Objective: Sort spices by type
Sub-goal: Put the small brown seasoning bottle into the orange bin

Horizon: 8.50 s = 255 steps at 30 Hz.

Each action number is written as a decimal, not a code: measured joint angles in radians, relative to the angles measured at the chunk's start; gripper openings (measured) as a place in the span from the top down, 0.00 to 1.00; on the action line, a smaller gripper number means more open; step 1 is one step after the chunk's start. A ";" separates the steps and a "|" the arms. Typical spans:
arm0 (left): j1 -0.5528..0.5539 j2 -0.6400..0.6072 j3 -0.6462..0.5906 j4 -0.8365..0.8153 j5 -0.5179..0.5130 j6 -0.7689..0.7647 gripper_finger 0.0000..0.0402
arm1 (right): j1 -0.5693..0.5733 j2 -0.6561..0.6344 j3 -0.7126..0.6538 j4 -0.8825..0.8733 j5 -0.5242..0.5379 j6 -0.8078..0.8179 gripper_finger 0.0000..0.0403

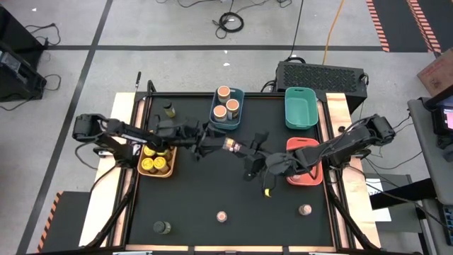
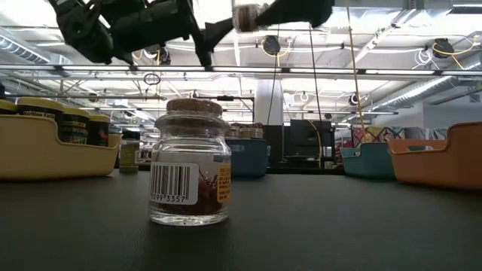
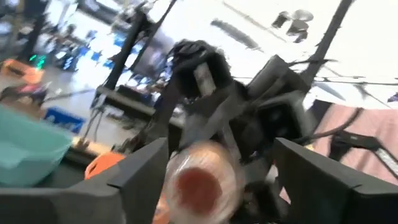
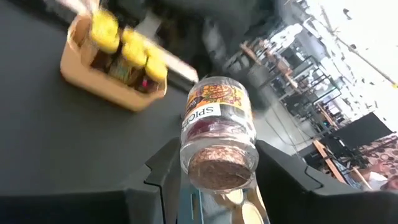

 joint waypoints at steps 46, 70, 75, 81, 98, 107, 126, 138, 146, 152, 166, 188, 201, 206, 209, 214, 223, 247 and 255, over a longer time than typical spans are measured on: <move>0.175 -0.336 0.000 -0.602 -0.112 0.476 0.20 | -0.331 -0.230 -0.122 -1.496 -0.876 0.904 0.60; 0.175 -0.336 0.000 -0.549 -0.150 0.567 0.20 | -0.392 -0.016 -0.123 -1.382 -0.938 0.802 0.46; 0.175 -0.336 0.000 -0.549 -0.150 0.567 0.20 | -0.392 -0.016 -0.122 -1.382 -0.937 0.807 0.35; 0.175 -0.336 0.000 -0.549 -0.150 0.567 0.20 | -0.392 -0.016 -0.091 -1.431 -0.937 0.808 0.28; 0.175 -0.336 0.000 -0.547 -0.150 0.586 0.20 | -0.276 -0.017 0.223 -1.528 -0.982 1.015 0.29; 0.175 -0.336 0.000 -0.550 -0.149 0.592 0.20 | -0.010 -0.017 0.228 -1.503 -1.125 1.483 0.29; 0.177 -0.284 0.085 -0.685 0.235 0.706 0.20 | 0.402 -0.016 0.129 -1.287 -1.034 2.209 0.29; 0.177 -0.090 0.204 -0.710 0.245 0.769 0.20 | 0.463 -0.015 0.021 -1.216 -1.036 2.254 0.29; 0.177 -0.089 0.209 -0.734 0.245 0.768 0.20 | 0.463 -0.014 -0.069 -1.145 -1.040 2.230 0.29; 0.177 -0.089 0.209 -0.734 0.245 0.768 0.20 | 0.463 -0.014 -0.134 -1.057 -1.040 2.237 0.29; 0.177 -0.089 0.209 -0.737 0.245 0.769 0.20 | 0.463 -0.014 -0.169 -1.040 -1.044 2.229 0.45; 0.205 -0.089 0.209 -0.752 0.245 0.796 0.20 | 0.334 -0.014 0.177 -1.384 -1.018 2.113 0.60; 0.205 -0.089 0.209 -0.752 0.244 0.795 0.20 | 0.079 -0.015 0.309 -1.638 -0.930 1.763 0.60; 0.205 -0.089 0.209 -0.752 0.244 0.795 0.20 | -0.029 -0.021 0.309 -1.644 -0.876 1.557 0.60; 0.205 -0.089 0.209 -0.752 0.244 0.794 0.20 | -0.081 -0.039 0.309 -1.656 -0.853 1.481 0.60; 0.206 -0.089 0.209 -0.752 0.245 0.794 0.20 | -0.149 -0.079 0.309 -1.726 -0.810 1.423 0.60; 0.207 -0.089 0.209 -0.754 0.244 0.794 0.20 | -0.279 -0.185 0.260 -1.758 -0.768 1.385 0.60; 0.209 -0.089 0.209 -0.783 0.244 0.820 0.20 | -0.453 -0.363 -0.114 -1.580 -0.832 1.320 0.60; 0.209 -0.089 0.209 -0.783 0.244 0.820 0.20 | -0.471 -0.362 -0.149 -1.524 -0.830 1.314 0.60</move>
